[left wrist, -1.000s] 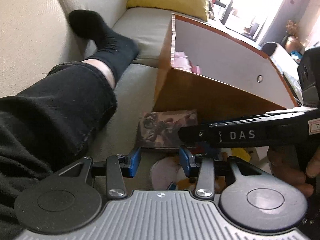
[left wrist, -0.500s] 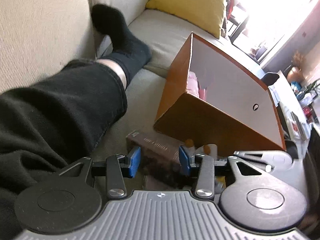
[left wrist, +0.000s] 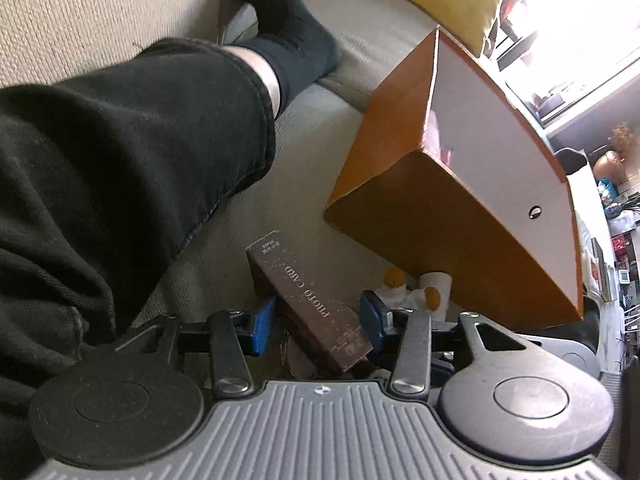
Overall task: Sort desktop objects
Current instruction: 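Close the left tool on the dark brown PHOTO CARD box, then grasp the plush dog toy with the right tool while the left tool holds the card box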
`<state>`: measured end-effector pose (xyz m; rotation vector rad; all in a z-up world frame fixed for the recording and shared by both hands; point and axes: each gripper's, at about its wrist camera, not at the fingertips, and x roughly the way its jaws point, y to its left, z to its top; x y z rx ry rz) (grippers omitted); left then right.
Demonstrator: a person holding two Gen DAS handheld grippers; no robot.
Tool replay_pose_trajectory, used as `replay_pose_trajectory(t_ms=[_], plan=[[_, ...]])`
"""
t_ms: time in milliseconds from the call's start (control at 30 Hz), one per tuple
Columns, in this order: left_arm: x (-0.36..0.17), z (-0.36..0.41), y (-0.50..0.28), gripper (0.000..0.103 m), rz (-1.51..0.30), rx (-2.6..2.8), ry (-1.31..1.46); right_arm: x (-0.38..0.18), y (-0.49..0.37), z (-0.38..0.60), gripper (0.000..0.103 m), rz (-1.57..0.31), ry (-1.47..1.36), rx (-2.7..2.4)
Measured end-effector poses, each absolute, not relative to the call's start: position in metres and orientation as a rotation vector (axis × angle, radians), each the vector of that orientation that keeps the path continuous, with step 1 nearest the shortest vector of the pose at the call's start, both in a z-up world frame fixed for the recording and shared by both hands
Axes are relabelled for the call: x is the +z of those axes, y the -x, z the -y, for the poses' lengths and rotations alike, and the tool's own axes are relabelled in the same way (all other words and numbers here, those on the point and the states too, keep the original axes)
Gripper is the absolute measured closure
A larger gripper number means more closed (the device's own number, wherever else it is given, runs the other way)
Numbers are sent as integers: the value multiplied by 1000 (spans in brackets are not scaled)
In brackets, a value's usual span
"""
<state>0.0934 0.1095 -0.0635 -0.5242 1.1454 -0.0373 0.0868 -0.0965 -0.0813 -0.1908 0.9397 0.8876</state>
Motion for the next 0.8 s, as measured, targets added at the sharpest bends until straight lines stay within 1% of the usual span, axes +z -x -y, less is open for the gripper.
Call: replay_pose_trajectory(t_ms=[67, 133, 200, 267, 400, 467, 700, 800], plan=[[-64, -110, -92, 51, -1146, -37, 519, -79, -86, 102, 73, -939, 183, 873], [-64, -110, -90, 59, -1144, -36, 499, -75, -85, 117, 70, -938, 150, 846], [-63, -108, -88, 72, -1146, -17, 454, -71, -85, 135, 69, -950, 106, 811], [-64, -107, -86, 78, -1147, -13, 414, -70, -86, 150, 69, -971, 56, 772], [-64, -102, -82, 78, -1135, -33, 366, -76, -87, 176, 67, -1041, -49, 705], [-62, -96, -81, 78, -1137, -30, 336, -79, -85, 178, 68, -1057, -55, 676], [-64, -91, -83, 78, -1152, -27, 323, -66, -74, 141, 68, -979, 50, 716], [-64, -90, -82, 78, -1144, -24, 322, -75, -75, 114, 68, -993, 157, 714]])
